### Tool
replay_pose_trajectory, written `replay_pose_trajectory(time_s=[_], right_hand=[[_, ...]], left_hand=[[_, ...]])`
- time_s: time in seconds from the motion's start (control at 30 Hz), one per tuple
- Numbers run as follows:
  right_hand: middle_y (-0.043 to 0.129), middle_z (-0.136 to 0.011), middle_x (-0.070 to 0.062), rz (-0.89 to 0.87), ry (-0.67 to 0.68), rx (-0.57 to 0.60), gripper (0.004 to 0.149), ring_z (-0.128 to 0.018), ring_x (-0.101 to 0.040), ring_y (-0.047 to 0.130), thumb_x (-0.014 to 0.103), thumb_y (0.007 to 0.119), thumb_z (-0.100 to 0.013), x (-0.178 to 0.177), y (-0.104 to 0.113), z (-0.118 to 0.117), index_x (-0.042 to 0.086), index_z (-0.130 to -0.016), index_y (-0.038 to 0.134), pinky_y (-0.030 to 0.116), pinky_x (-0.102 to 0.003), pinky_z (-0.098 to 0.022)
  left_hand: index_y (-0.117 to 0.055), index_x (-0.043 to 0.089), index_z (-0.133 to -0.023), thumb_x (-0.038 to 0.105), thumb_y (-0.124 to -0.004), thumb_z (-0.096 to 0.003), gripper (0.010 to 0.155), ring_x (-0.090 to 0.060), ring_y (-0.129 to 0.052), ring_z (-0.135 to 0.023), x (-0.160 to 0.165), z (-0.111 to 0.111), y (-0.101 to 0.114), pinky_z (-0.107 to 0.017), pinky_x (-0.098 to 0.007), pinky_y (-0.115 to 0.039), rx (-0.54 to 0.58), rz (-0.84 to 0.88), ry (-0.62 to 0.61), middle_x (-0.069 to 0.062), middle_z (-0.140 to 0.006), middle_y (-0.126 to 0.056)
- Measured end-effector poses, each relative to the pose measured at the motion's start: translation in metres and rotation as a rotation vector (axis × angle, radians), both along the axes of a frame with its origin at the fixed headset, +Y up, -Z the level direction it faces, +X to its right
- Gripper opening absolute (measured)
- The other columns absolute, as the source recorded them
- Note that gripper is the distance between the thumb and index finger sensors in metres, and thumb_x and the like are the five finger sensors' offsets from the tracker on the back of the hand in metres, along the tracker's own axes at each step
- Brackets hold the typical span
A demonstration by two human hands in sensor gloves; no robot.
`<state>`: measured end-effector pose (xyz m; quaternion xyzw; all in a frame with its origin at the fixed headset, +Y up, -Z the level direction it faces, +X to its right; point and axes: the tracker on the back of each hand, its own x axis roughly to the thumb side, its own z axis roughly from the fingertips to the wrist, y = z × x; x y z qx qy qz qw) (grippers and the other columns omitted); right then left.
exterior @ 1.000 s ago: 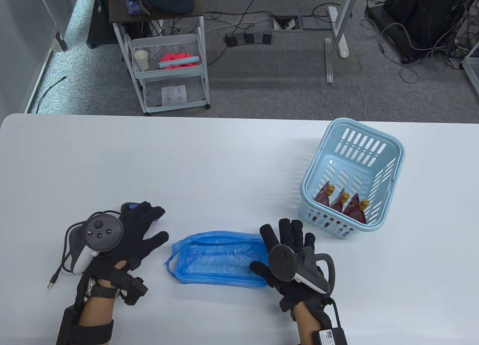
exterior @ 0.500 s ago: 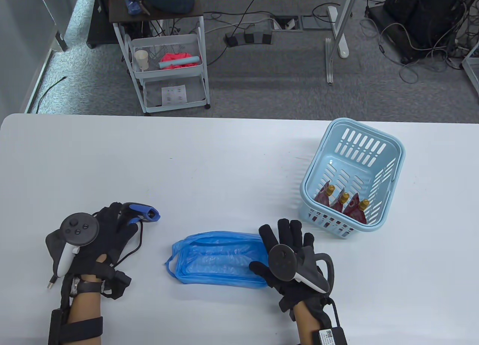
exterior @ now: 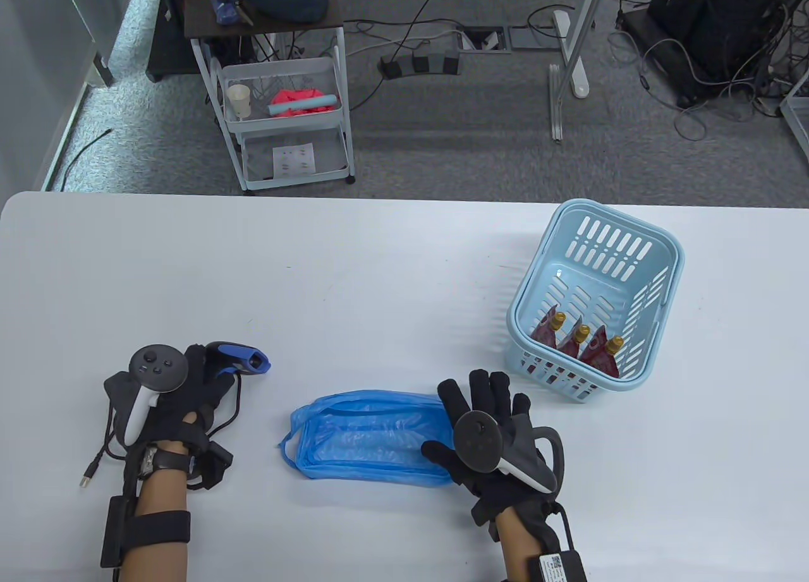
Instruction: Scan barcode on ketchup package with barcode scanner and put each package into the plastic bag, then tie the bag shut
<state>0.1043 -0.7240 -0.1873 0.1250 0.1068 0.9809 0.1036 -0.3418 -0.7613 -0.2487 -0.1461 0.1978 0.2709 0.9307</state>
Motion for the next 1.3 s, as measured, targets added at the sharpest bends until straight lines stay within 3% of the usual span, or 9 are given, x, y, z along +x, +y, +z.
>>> replay_pose_trajectory(time_s=[0.23, 0.73, 1.3], right_hand=[[0.017, -0.119, -0.025, -0.003, -0.003, -0.002, 0.088, -0.107, -0.052, 0.012, 0.064, 0.067, -0.05, 0.001, 0.0, 0.0, 0.023, -0.117, 0.027, 0.021, -0.074, -0.073], [0.017, -0.119, -0.025, 0.0, -0.01, -0.018, 0.088, -0.107, -0.052, 0.012, 0.064, 0.067, -0.05, 0.002, -0.001, -0.002, 0.023, -0.117, 0.028, 0.021, -0.074, -0.073], [0.017, -0.119, -0.025, 0.0, -0.008, -0.016, 0.088, -0.107, -0.052, 0.012, 0.064, 0.067, -0.05, 0.002, -0.001, -0.002, 0.023, -0.117, 0.028, 0.022, -0.074, -0.073]], left_hand=[[-0.05, 0.019, -0.111, 0.045, -0.075, -0.0493, 0.072, -0.042, -0.076, -0.094, -0.001, -0.01, 0.0, -0.072, -0.056, -0.065, -0.025, -0.07, 0.011, -0.012, -0.11, -0.061], [-0.054, 0.014, -0.111, 0.045, -0.085, -0.0438, 0.08, -0.044, -0.081, -0.09, 0.0, -0.024, 0.007, -0.07, -0.056, -0.069, -0.156, -0.087, -0.068, -0.013, -0.106, -0.067], [-0.059, 0.017, -0.109, 0.052, -0.093, -0.0354, 0.089, -0.03, -0.086, -0.074, 0.011, -0.025, 0.014, -0.064, -0.052, -0.074, -0.151, -0.082, -0.175, -0.003, -0.093, -0.073]])
